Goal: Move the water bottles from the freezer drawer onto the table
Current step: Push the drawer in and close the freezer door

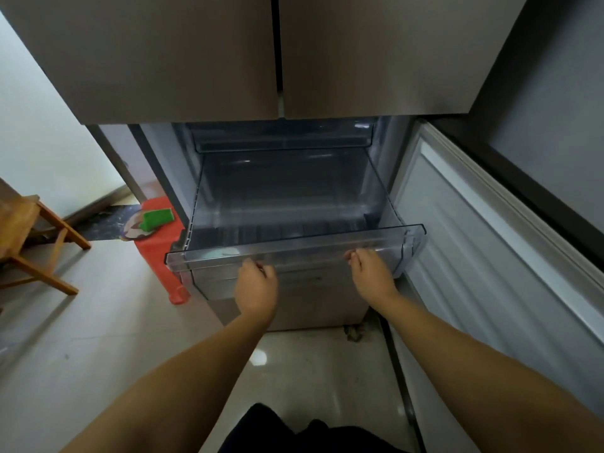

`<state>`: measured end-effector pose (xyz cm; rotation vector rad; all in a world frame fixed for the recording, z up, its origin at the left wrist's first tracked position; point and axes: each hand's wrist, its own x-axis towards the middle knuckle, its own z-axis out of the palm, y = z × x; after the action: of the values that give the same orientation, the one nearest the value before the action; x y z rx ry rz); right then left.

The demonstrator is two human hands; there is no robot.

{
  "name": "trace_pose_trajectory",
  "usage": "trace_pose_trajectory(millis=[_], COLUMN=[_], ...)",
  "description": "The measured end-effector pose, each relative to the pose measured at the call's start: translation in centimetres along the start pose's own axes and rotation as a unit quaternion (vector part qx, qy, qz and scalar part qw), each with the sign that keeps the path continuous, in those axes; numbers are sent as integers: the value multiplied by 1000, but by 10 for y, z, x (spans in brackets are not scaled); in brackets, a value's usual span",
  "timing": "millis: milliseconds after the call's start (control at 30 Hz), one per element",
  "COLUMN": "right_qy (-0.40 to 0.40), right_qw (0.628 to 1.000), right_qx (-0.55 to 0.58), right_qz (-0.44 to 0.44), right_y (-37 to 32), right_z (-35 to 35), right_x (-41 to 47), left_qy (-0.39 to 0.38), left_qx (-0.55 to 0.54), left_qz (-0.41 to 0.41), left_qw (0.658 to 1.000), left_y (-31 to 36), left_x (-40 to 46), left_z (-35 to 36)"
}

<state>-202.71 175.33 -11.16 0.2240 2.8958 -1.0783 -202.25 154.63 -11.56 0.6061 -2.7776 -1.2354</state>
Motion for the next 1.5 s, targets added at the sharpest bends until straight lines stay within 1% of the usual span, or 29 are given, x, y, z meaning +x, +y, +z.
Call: trace_pose_trajectory(millis=[100,167,233,300,367,467,500,567,667,767,800,933,1067,1167,1233,1267,1300,1333,1367,1400,1467,1500], right_qy=[30,34,27,22,12,-26,-38,-67,-102,-102,-104,-116,-111,-132,-132,-129,-131,-111,-72,-27,88,144], right_qw=[998,997,996,994,992,983,977,967,955,954,954,949,947,945,953,958,961,967,973,979,982,976], right_qx=[-38,-39,-55,-84,-110,-172,-200,-237,-272,-278,-278,-290,-300,-297,-271,-254,-241,-229,-220,-201,-166,-159], right_qz=[-33,-51,-71,-73,-67,-59,-61,-63,-55,-45,-42,-36,-39,-25,5,25,23,17,17,6,-14,-33], right_y=[3,-3,-16,-32,-41,-41,-38,-33,-30,-38,-41,-46,-46,-49,-47,-43,-45,-44,-40,-44,-47,-51], right_z=[4,5,5,5,6,11,14,20,27,25,23,19,19,10,5,-3,-2,-5,-16,-26,-61,-81], right_x=[1,8,23,43,63,88,95,108,136,170,182,209,208,200,185,166,160,148,128,118,86,70], left_qy=[-3,14,35,8,-39,-101,-118,-144,-176,-200,-207,-225,-204,-199,-205,-212,-208,-198,-182,-161,-138,-132], left_qx=[60,101,124,136,178,307,345,395,415,425,426,396,399,394,380,366,348,328,301,260,143,85], left_qz=[80,136,149,152,190,255,264,258,243,239,241,241,257,239,230,248,265,294,339,373,432,450], left_qw=[995,985,980,979,965,911,893,870,859,850,847,857,856,865,872,871,875,876,872,876,880,879], left_y=[-10,-9,4,20,27,19,15,11,19,35,40,47,40,48,59,68,74,84,98,111,143,160], left_x=[2,15,39,66,88,110,116,128,161,195,207,234,233,225,211,195,188,174,151,136,94,73], left_z=[-2,-5,-8,-12,-16,-16,-13,-7,-3,-4,-4,2,9,11,10,13,15,18,26,32,46,51])
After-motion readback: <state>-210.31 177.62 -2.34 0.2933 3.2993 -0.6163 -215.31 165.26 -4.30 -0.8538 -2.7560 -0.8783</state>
